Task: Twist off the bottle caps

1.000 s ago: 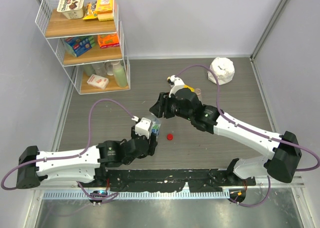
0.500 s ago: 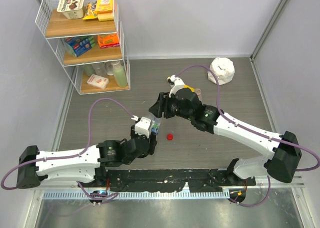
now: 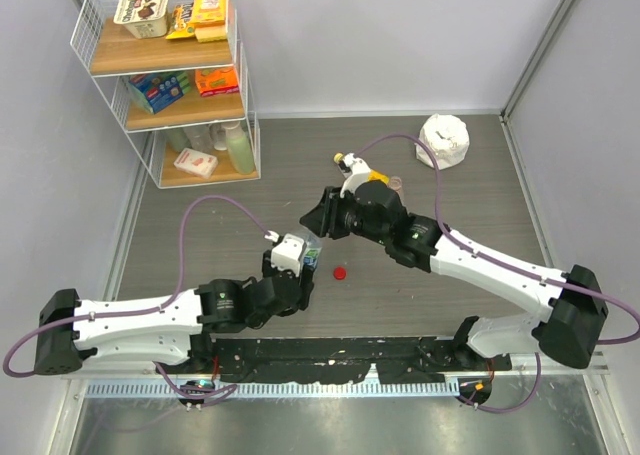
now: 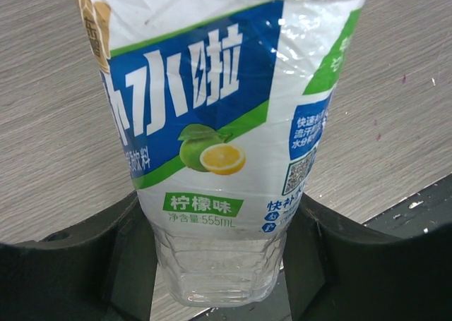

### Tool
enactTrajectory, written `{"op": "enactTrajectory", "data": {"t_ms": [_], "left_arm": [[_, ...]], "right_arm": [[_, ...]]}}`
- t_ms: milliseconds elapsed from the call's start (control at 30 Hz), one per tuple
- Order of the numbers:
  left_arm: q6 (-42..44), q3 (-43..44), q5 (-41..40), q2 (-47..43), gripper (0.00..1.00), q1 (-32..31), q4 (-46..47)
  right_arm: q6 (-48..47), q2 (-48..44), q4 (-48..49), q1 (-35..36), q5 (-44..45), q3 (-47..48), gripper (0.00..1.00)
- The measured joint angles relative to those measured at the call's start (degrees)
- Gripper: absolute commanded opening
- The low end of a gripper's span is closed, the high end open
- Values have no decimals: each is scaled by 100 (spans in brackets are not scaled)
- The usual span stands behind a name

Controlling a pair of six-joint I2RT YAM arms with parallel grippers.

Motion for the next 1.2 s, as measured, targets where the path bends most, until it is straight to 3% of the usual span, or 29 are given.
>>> {"op": "enactTrajectory", "data": {"t_ms": [433,900,1100,1167,1200], "left_arm": [[48,11,398,-170,0,-96,138],[210,-487,1106,-990,0,-168,684],[205,-551,1217,-1051,0,-192,876],[175,-551,1209,-1023,0,-192,911],[164,-551,1198,-1005,0,-192,914]], "right_arm": [[-815,-896,1233,-55,-885,-1043,1],[-1303,-1069,2277,-581,-3136,-1456,2],[-1287,-975,2684,-671,-3694,-1478,2],[-1222,-925,2830,-710,-3777,-1499,4],[-1167,-911,2876,-737,-3799,-1521,13]]}}
